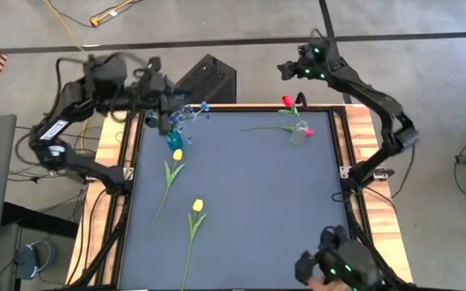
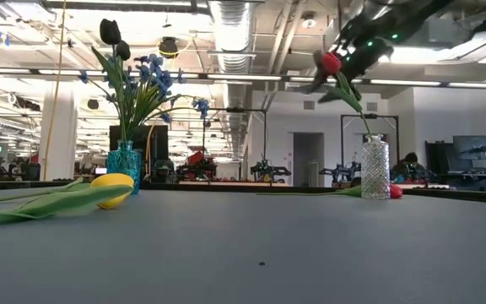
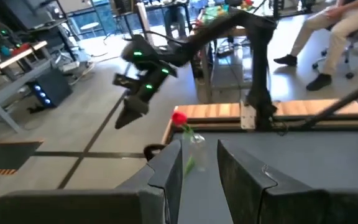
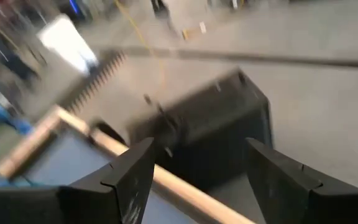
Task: Sort flowers into vase by color
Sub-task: Put the red tulip into the transparent vase
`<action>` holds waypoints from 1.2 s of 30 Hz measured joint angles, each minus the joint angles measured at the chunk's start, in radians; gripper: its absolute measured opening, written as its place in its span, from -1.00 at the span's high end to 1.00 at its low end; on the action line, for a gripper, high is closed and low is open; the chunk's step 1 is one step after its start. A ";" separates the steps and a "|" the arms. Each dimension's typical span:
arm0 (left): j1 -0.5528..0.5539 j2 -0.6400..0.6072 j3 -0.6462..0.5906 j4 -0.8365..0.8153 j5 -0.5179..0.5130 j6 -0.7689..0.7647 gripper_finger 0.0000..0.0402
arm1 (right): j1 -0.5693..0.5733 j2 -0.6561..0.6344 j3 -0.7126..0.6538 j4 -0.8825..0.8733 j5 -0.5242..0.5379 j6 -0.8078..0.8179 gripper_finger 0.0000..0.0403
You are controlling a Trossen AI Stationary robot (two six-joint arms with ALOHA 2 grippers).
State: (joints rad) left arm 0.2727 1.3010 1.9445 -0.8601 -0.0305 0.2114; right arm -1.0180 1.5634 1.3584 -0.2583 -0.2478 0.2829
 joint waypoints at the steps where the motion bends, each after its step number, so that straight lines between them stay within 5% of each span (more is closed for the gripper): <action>1: -0.009 -0.037 -0.051 0.003 -0.017 0.000 0.55 | 0.000 0.028 0.032 -0.059 0.000 -0.047 -0.34; 7: -0.046 -0.250 -0.361 0.145 -0.089 -0.042 0.55 | 0.003 0.182 0.168 -0.344 -0.017 -0.216 -0.34; 20: -0.176 -0.591 -0.831 0.449 -0.033 -0.121 0.55 | 0.106 0.362 0.182 -0.514 0.027 -0.490 -0.34; 28: -0.223 -0.634 -0.921 0.536 -0.033 -0.130 0.55 | 0.163 0.375 0.182 -0.597 0.176 -0.581 -0.34; 36: -0.284 -0.549 -0.922 0.538 -0.064 -0.131 0.55 | 0.173 0.389 0.127 -0.660 0.180 -0.658 -0.34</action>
State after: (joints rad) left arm -0.0114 0.7523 1.0230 -0.3222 -0.0948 0.0808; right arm -0.8451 1.9525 1.4852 -0.9182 -0.0682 -0.3747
